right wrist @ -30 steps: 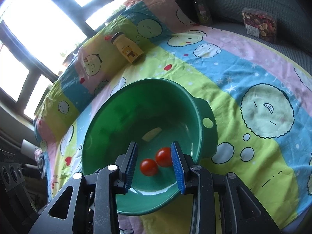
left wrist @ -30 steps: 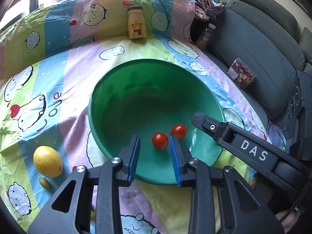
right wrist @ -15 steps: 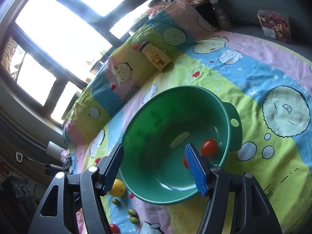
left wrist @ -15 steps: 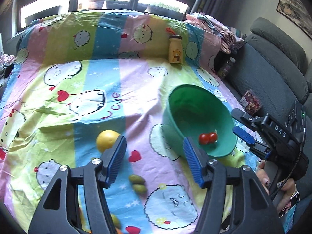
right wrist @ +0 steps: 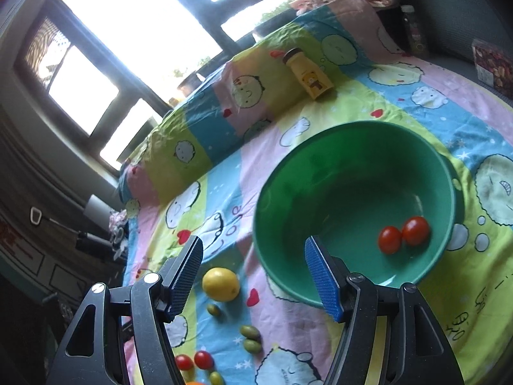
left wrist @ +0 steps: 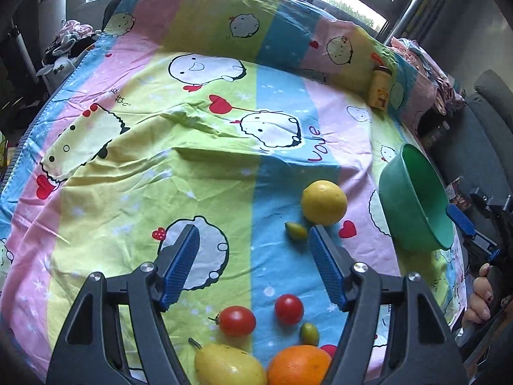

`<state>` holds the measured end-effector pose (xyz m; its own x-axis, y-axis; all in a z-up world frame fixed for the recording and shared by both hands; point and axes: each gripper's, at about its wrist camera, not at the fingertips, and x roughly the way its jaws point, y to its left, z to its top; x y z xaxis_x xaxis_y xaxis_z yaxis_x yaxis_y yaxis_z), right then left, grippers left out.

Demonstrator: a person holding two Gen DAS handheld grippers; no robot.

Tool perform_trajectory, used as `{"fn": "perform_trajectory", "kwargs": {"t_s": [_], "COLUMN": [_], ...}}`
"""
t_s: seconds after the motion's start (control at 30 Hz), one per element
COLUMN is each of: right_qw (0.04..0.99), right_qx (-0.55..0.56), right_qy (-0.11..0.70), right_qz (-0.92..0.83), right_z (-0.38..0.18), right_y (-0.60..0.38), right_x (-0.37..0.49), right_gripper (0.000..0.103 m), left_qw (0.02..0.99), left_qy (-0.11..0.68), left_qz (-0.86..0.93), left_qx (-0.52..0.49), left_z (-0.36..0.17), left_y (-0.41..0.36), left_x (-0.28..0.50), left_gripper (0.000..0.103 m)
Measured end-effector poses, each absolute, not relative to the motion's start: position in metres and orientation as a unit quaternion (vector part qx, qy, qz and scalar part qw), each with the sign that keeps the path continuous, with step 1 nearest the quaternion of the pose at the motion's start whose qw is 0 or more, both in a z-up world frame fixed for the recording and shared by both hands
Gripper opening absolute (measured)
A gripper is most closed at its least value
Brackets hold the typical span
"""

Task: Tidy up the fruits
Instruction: 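Withdraw both grippers from the bowl back toward the remaining fruits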

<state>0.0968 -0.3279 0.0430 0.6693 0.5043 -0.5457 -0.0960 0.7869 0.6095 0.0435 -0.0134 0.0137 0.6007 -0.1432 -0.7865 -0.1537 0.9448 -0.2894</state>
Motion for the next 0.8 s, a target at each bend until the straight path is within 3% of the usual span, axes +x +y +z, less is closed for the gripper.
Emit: {"fn": "perform_trajectory", "kwargs": {"t_s": [0.23,0.5,0.7,0.8], "right_qw": [0.847,0.820,0.786,0.791], "right_qx": [0.238,0.207,0.210,0.192], "right_qy": [0.420,0.492,0.527,0.532], "right_qz": [0.222,0.205,0.247,0.232], "right_z": [0.031,-0.001,-0.014,-0.017], "right_y": [-0.268,-0.241,-0.227,-0.221], "right_x": [0.105,0.112,0.111,0.108], "right_gripper": [0.067,0.067,0.057,0.051], "left_qw": [0.861,0.848,0.840,0.834], "left_qy": [0.478,0.505,0.518,0.523], "left_qz": [-0.013,-0.045,-0.049,-0.044], "left_qx": [-0.173,-0.155,-0.155,-0.167], "left_z": [-0.004,-0.012,-0.018,-0.024], "left_y": [-0.009,-0.024,-0.021,-0.019], "left_x": [0.047,0.048,0.040,0.046], "left_gripper": [0.070,0.057,0.052,0.042]}}
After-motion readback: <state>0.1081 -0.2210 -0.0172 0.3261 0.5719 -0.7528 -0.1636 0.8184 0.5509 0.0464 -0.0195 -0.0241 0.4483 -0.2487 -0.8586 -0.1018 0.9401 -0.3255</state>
